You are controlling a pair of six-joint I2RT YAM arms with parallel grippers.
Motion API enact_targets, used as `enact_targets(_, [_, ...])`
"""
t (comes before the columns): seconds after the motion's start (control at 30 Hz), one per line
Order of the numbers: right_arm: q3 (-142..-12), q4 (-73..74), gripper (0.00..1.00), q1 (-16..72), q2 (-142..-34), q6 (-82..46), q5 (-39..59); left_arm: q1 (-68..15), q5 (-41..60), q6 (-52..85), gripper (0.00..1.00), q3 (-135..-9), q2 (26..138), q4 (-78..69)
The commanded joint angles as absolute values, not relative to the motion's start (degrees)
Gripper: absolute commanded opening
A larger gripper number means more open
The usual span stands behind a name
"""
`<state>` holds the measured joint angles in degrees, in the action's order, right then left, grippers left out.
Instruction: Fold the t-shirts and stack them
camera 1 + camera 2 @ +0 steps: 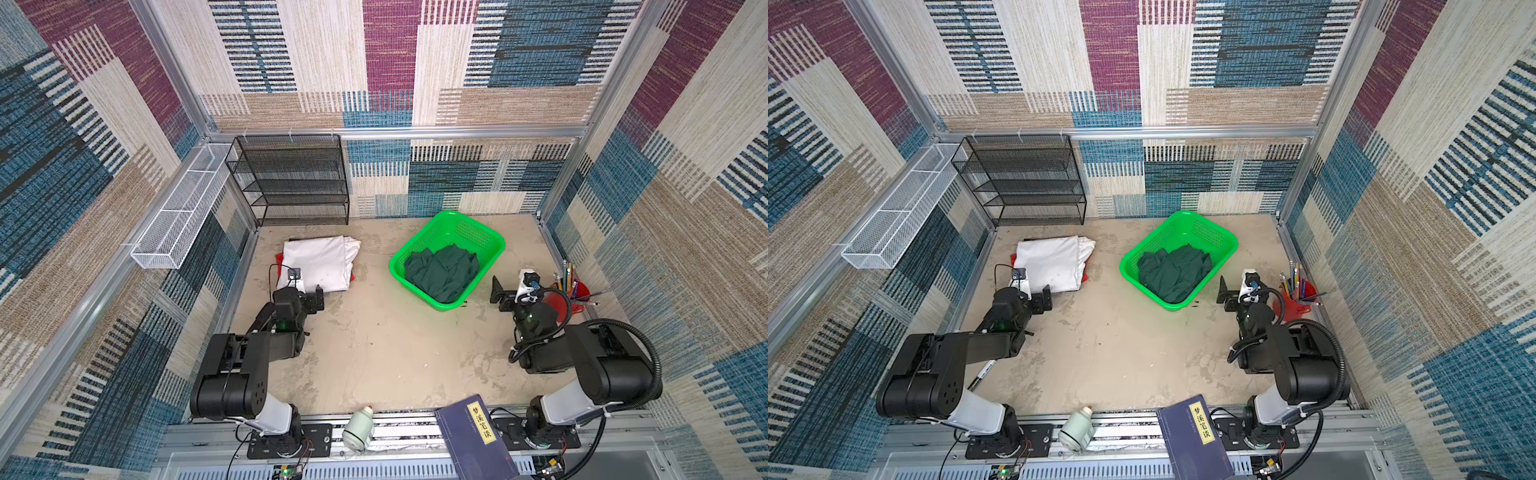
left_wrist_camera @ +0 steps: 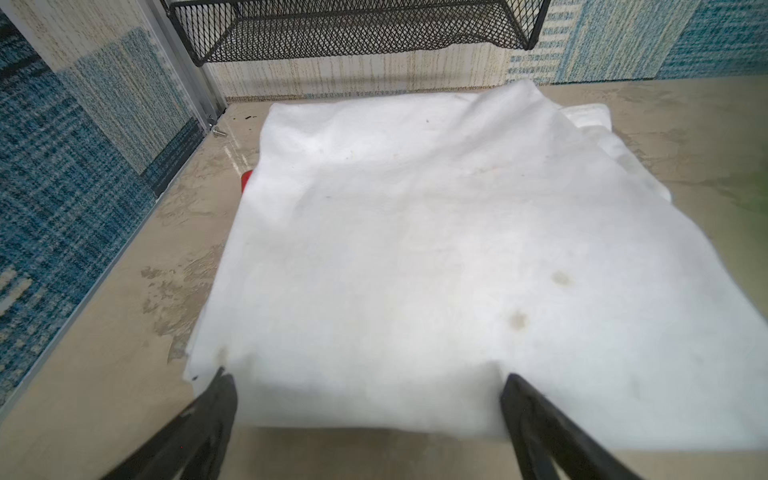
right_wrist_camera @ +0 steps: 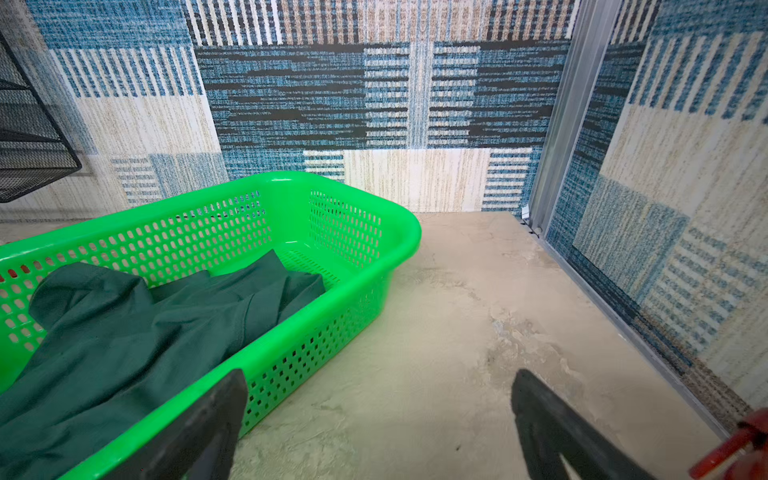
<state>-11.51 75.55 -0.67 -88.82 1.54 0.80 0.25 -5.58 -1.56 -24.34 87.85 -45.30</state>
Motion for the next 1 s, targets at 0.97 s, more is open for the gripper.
enact_targets(0.97, [-11.7,76.6,0.99,-0.6,-88.7,1.1,1.3,0.4,-5.3,0.0,1.00,-24.9,88.1,-45.9])
